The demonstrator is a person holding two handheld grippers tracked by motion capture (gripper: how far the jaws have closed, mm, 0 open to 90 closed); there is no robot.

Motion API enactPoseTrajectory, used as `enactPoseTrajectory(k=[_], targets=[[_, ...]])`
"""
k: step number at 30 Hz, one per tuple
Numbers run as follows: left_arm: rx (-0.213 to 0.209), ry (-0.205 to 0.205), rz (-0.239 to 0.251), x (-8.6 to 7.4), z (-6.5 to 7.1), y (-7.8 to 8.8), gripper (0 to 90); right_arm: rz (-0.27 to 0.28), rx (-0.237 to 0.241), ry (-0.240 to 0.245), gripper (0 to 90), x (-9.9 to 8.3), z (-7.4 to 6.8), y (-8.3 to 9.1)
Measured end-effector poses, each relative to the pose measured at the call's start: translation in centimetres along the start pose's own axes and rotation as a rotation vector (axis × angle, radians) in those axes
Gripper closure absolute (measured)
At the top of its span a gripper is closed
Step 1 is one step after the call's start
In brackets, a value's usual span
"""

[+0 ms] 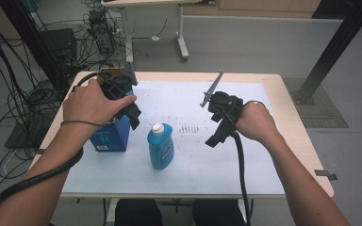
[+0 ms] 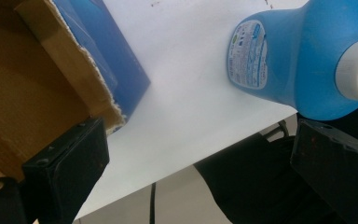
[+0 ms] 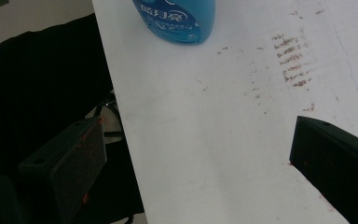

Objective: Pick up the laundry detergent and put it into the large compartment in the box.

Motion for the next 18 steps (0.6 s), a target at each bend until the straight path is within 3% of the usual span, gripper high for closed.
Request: enactPoseTrajectory(k=[18], targets=[[-0.002, -0.002, -0.008, 0.0, -0.72, 0.16, 4.6, 0.002, -0.007, 0.0, 3.6, 0.24, 0.1, -0.02]])
Point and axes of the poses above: each handheld gripper's, and its own axes: y roughly backward along the jaws, x roughly out of its top, z roughly to its right, the point moved 10 cm from there along -y, roughly forward along the jaws, and after that the axes turned 5 degrees about y, right-handed, at the moved point
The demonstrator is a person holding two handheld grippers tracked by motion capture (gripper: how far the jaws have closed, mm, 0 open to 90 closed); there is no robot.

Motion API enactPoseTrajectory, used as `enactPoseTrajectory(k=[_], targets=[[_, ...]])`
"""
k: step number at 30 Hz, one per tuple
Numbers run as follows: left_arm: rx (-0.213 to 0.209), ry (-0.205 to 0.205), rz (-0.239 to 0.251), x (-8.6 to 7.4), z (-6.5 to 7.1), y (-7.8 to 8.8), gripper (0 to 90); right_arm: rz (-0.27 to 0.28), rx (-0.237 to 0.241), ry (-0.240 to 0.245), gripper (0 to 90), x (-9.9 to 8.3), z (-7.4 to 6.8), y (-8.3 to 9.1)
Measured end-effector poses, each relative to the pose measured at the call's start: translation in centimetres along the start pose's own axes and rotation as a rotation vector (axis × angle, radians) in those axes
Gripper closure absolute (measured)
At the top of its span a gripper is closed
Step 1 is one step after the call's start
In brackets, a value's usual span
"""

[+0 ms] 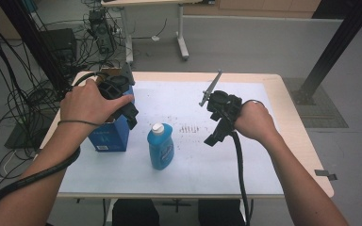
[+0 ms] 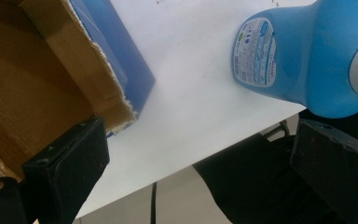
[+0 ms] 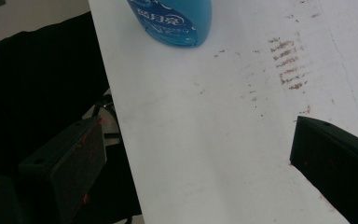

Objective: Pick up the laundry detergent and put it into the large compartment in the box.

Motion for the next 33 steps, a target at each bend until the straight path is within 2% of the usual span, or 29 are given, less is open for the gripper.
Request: enactPoseTrajectory(k=[7, 13, 21, 23, 25, 33], targets=[[-0.008, 0.005, 0.007, -0.1, 0.3, 1.0, 4.6, 0.003, -0.008, 0.001, 3.4, -0.2, 0.0, 0.2], [-0.009, -0.016, 0.014, -0.2, 1.2, 2.3, 4.6, 0.002, -0.013, -0.007, 3.3, -0.5, -0.1, 0.4], [-0.004, -0.042, 0.024, -0.4, 3.0, 4.1, 4.6, 0.006, -0.015, -0.006, 3.5, -0.6, -0.2, 0.5], [0.006, -0.058, 0.021, -0.4, 3.9, 4.5, 4.6, 0.007, -0.015, -0.005, 3.4, -0.5, -0.2, 0.5], [0.004, -0.061, 0.021, -0.4, 4.1, 4.6, 4.6, 0.006, -0.013, -0.007, 3.6, -0.5, -0.2, 0.5], [-0.003, -0.102, 0.024, -0.1, 6.2, 4.9, 4.6, 0.005, -0.012, -0.005, 3.5, -0.4, -0.1, 0.4]])
Point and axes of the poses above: each handheld gripper's, and its own axes: y roughly backward along the jaws, x roughly out of its top, z roughly to its right, the point moved 10 cm from there along -y, roughly forward along the jaws, and after that the axes turned 5 degrees about y, right-handed, at the moved point
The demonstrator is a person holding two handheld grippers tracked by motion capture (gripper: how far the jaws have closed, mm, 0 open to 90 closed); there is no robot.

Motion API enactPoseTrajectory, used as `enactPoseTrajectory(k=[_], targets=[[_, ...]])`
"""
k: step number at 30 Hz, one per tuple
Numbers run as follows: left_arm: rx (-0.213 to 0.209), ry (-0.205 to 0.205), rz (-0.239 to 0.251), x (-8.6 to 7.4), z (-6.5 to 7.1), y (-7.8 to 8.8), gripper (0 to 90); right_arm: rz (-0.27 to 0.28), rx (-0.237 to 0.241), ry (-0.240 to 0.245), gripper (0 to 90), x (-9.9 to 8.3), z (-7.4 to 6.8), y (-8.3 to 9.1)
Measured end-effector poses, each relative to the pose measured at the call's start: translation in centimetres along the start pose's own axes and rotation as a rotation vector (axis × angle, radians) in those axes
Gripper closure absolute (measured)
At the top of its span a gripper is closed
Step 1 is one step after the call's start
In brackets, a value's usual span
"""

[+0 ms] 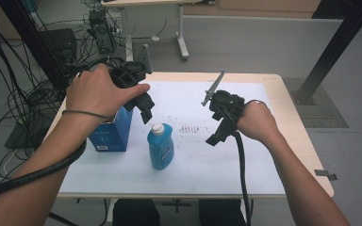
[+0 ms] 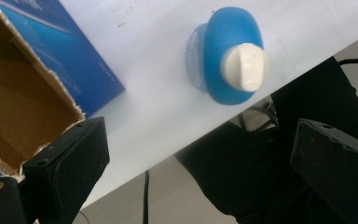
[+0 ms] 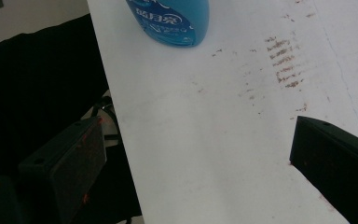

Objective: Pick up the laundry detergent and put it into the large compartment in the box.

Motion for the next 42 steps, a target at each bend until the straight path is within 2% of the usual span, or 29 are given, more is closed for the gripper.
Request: enactPoseTrajectory(k=[17, 24, 31, 39, 42], targets=[[-0.025, -0.052, -0.001, 1.1, 3.0, -0.4, 4.6, 0.006, -0.004, -0.007, 3.5, -0.3, 0.0, 0.0], [-0.006, -0.074, -0.018, 1.8, 4.0, -1.4, 4.6, 0.01, -0.003, -0.006, 3.5, -0.5, -0.1, -0.1], [0.005, -0.072, -0.03, 2.4, 4.3, -2.9, 4.8, 0.008, -0.001, -0.012, 3.5, -0.8, 0.0, -0.1], [-0.018, -0.071, -0.034, 2.8, 4.0, -4.5, 5.0, 0.009, 0.003, -0.013, 3.5, -1.0, 0.1, -0.2], [-0.014, -0.067, -0.036, 2.9, 3.9, -5.3, 5.1, 0.008, 0.007, -0.014, 3.5, -1.0, 0.1, -0.4]])
Point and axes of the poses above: each handheld gripper's, and its own axes: y roughly backward along the jaws, x roughly out of its top, z roughly to its right, the point moved 10 cm from there along -y, roughly forward along the jaws, and after that the axes turned 5 degrees about y, right-handed, at the moved point
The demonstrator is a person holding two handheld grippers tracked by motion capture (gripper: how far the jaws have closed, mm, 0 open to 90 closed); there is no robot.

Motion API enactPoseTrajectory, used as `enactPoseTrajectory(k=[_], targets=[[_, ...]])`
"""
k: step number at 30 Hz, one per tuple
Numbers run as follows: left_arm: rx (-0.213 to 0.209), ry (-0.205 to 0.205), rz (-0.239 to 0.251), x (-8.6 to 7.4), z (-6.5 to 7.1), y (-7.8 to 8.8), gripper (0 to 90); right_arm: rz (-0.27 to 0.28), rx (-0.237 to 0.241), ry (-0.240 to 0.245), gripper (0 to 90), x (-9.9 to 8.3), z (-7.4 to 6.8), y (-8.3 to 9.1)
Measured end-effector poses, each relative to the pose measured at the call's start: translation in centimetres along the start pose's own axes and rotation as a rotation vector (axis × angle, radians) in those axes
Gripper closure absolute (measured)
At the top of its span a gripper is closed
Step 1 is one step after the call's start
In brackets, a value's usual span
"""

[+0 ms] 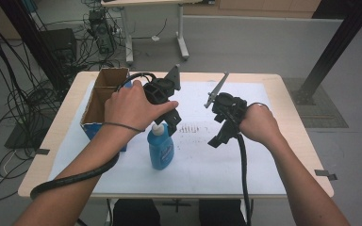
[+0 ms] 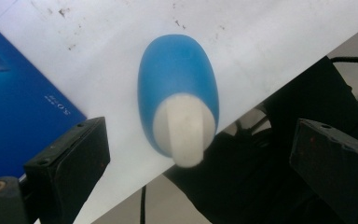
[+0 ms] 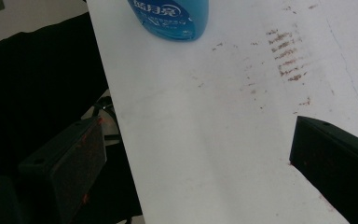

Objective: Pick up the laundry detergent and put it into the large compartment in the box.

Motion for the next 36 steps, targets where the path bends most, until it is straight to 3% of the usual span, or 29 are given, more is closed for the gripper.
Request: enactPoseTrajectory(k=[7, 36], targets=[[0.006, 0.006, -0.005, 0.19, -0.04, -0.76, 5.1, 0.0, 0.0, 0.001, 3.4, -0.03, 0.04, -0.14], [-0.011, 0.013, -0.003, 0.25, -0.38, -0.76, 4.7, -0.015, -0.008, 0.006, 3.5, 0.2, 0.15, -0.24]])
Point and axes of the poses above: each handheld gripper's, and its own axes: y roughly backward along the jaws, x roughly out of its top, z roughly to its right, the point moved 10 cm from there along -y, roughly forward along the jaws, and after that the axes turned 5 degrees about y, right-handed, at the moved point
